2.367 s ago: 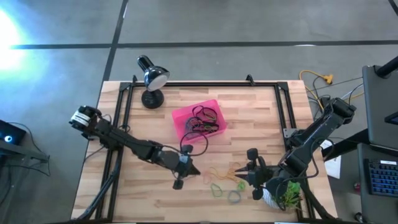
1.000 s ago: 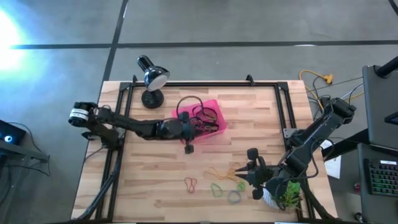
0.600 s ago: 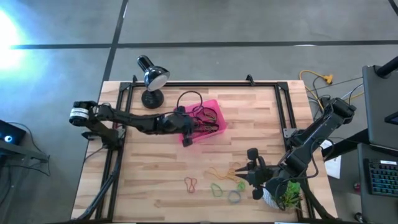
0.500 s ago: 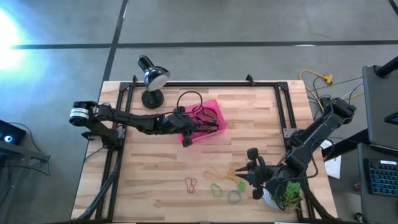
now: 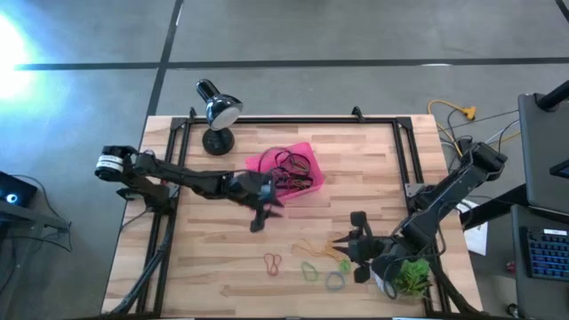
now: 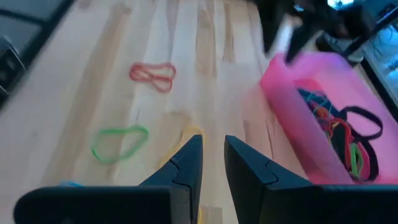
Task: Pick and place rubber bands into bin
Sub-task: Put the blue rubber band into the red bin
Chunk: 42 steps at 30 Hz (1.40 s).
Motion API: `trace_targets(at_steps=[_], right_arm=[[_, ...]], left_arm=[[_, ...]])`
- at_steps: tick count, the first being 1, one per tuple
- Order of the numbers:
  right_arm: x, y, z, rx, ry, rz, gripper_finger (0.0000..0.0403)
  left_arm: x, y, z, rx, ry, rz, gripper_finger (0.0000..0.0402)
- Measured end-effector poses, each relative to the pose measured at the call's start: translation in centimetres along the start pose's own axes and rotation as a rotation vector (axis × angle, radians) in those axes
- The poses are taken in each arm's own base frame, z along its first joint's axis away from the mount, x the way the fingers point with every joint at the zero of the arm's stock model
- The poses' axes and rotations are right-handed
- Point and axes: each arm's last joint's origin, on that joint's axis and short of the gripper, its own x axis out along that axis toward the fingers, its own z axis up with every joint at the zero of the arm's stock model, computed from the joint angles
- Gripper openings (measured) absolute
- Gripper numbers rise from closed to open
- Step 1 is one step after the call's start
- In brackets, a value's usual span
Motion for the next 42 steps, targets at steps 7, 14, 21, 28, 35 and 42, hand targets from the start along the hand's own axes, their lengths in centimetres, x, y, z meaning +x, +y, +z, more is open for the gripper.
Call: trace_targets(at_steps=[7, 14, 21, 28, 35, 42], right_arm=[[4.1, 1.0, -0.8, 0.033, 0.112, 0.171, 0.0057], [7.0, 1.9, -1.5, 0.052, 0.243, 0.338, 0.0057], [8.4, 3.5, -2.6, 0.034, 0.345, 0.447, 0.0057], [9.6, 4.1, -3.9, -0.009, 0.432, 0.440, 0.0057], [10.4, 4.4, -5.0, -0.025, 0.482, 0.424, 0.0057], [10.4, 4.4, -5.1, -0.014, 0.491, 0.419, 0.0056]], left_arm=[[-0.1, -4.9, -0.4, 0.091, 0.019, -0.149, 0.0127], [-0.2, -8.0, -1.1, 0.147, 0.031, -0.193, 0.0128], [-0.3, -8.7, -1.5, 0.157, 0.036, -0.181, 0.0128], [-0.3, -8.5, -1.7, 0.156, 0.041, -0.161, 0.0128], [-0.3, -8.6, -1.7, 0.156, 0.039, -0.159, 0.0128], [-0.3, -8.5, -1.7, 0.157, 0.040, -0.159, 0.0128]])
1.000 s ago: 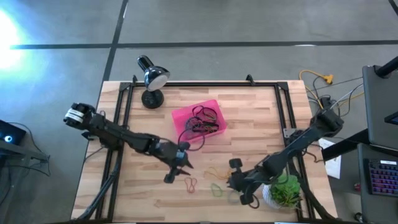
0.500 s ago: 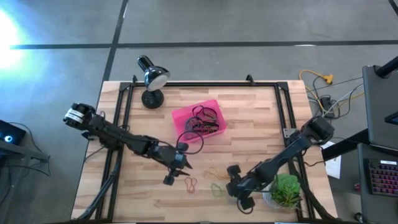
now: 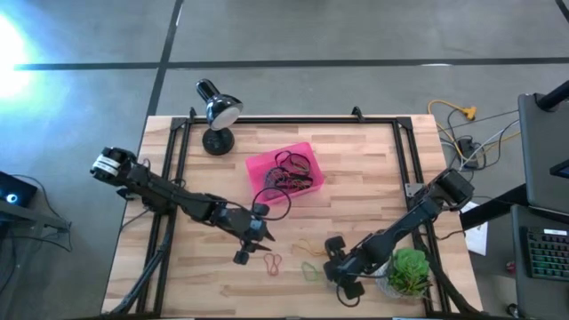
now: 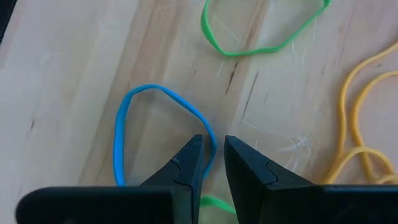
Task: Pick and place rubber bands into bin
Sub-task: Put the blue rubber band into the red bin
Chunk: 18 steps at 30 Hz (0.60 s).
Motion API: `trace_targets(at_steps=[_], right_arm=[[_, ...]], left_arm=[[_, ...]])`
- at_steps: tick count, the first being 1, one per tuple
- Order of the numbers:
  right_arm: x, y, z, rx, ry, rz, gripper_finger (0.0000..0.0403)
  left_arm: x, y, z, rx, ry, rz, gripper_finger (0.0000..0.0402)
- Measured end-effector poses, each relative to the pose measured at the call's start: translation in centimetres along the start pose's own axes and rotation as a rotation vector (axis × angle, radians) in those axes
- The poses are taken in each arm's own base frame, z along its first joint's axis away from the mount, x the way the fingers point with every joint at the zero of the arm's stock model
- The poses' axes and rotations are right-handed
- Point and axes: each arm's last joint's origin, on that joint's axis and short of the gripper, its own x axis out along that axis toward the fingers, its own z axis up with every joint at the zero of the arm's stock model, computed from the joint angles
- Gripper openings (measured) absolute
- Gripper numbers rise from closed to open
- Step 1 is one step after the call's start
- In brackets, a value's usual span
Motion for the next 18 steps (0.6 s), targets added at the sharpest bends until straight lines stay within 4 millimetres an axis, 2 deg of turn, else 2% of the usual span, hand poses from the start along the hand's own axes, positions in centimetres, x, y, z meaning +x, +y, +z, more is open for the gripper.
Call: trace_targets(at_steps=[5, 10, 18], right_arm=[[0.6, 0.1, -0.1, 0.046, 0.032, 0.045, 0.0048], [1.4, 0.0, -0.3, 0.098, 0.077, 0.091, 0.0020], [0.7, 0.2, 0.5, 0.067, 0.049, 0.066, 0.0008]], left_arm=[[0.0, 0.0, 0.0, 0.000, 0.000, 0.000, 0.0128], [0.0, 0.0, 0.0, 0.001, -0.001, -0.001, 0.0128], [0.0, 0.0, 0.0, 0.000, -0.002, -0.001, 0.0128]])
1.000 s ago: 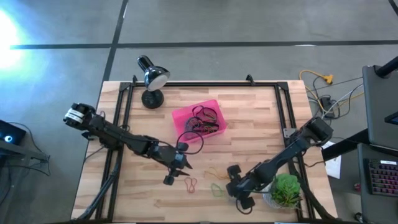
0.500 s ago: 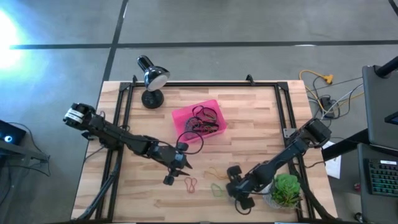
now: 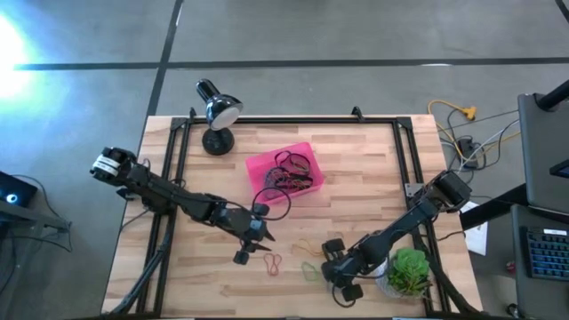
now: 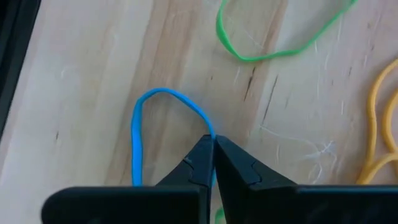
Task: Pick and place rubber bands into bin
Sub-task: Put the blue rubber band into the red bin
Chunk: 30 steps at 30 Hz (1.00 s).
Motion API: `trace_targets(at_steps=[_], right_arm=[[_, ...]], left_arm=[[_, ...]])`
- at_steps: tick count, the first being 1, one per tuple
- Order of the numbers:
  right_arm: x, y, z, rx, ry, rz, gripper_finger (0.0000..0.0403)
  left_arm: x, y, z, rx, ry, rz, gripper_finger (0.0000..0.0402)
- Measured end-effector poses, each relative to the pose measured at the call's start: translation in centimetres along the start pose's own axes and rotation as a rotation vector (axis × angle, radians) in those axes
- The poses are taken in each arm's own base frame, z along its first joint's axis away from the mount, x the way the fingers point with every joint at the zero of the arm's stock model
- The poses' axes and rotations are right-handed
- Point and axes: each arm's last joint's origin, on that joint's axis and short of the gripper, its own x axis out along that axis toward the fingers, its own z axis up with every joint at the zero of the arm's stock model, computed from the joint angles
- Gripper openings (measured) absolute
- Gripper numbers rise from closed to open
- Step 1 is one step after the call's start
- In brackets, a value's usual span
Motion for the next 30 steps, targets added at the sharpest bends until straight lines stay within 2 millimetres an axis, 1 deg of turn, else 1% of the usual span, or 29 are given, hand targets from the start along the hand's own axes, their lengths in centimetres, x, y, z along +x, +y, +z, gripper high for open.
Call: trace_targets(at_steps=[4, 8, 14, 17, 24, 27, 30], right_arm=[[-0.8, 0.0, 1.0, -0.041, -0.027, -0.027, 0.0008], [-2.1, 0.1, 2.5, -0.075, -0.069, -0.065, 0.0008], [-3.7, 0.0, 4.0, -0.138, -0.079, -0.164, 0.0008], [-4.5, -0.5, 4.8, -0.171, -0.103, -0.237, 0.0008], [-6.3, -2.6, 6.8, -0.215, -0.155, -0.392, 0.0008], [-7.0, -4.0, 7.6, -0.223, -0.149, -0.496, 0.0008], [-7.7, -5.7, 8.3, -0.215, -0.146, -0.591, 0.0008]], left_arm=[[0.0, 0.0, 0.0, -0.001, 0.000, 0.000, 0.0128], [0.0, 0.0, 0.0, -0.001, 0.003, 0.000, 0.0128], [0.0, 0.0, -0.1, -0.001, 0.009, 0.000, 0.0128], [0.0, 0.0, -0.2, -0.003, 0.020, 0.001, 0.0128], [0.0, 0.1, -0.6, -0.031, 0.065, 0.005, 0.0128], [0.0, 0.1, -0.8, -0.033, 0.086, 0.007, 0.0128], [-0.1, 0.1, -1.2, -0.037, 0.119, 0.009, 0.0128]])
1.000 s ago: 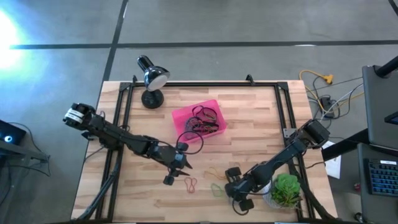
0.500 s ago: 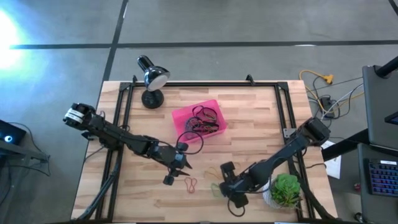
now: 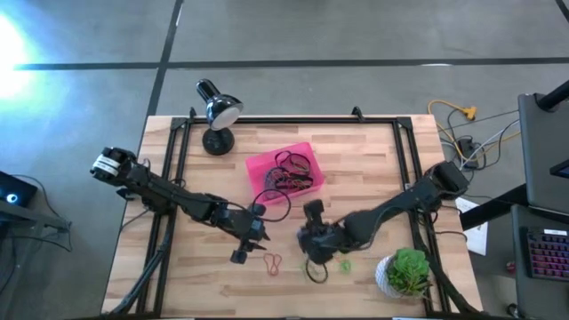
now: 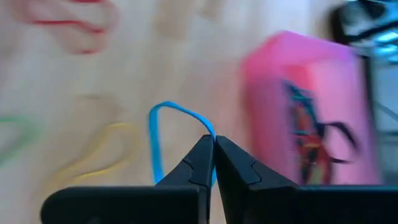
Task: Pick and place rubber bands into bin
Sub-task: Put the blue rubber band into the red bin
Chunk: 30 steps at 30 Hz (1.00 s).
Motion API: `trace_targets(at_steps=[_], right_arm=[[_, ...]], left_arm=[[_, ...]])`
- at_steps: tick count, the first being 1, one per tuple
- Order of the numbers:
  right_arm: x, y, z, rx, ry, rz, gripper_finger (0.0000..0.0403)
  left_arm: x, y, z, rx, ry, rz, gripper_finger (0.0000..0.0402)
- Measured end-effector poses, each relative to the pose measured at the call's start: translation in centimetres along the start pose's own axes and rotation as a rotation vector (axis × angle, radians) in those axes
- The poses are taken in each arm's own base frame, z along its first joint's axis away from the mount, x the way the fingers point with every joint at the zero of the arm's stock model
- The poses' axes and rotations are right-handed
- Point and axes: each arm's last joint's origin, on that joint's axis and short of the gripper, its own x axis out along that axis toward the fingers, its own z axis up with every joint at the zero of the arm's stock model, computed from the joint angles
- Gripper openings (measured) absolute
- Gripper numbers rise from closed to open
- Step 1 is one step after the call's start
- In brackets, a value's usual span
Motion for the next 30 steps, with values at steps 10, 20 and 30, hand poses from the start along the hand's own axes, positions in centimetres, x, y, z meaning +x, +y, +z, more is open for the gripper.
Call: trace_targets(at_steps=[10, 20, 30], right_arm=[[2.9, -8.0, -0.2, 0.121, 0.079, -0.219, 0.0008], [5.3, -14.6, -2.5, 0.265, 0.175, -0.305, 0.0008], [6.0, -16.7, -3.6, 0.381, 0.189, -0.250, 0.0009]], left_arm=[[0.0, -0.3, -0.9, -0.047, 0.085, 0.001, 0.0128], [0.0, -0.5, -1.2, -0.093, 0.122, 0.001, 0.0128], [0.0, -0.5, -1.2, -0.094, 0.120, 0.001, 0.0128]])
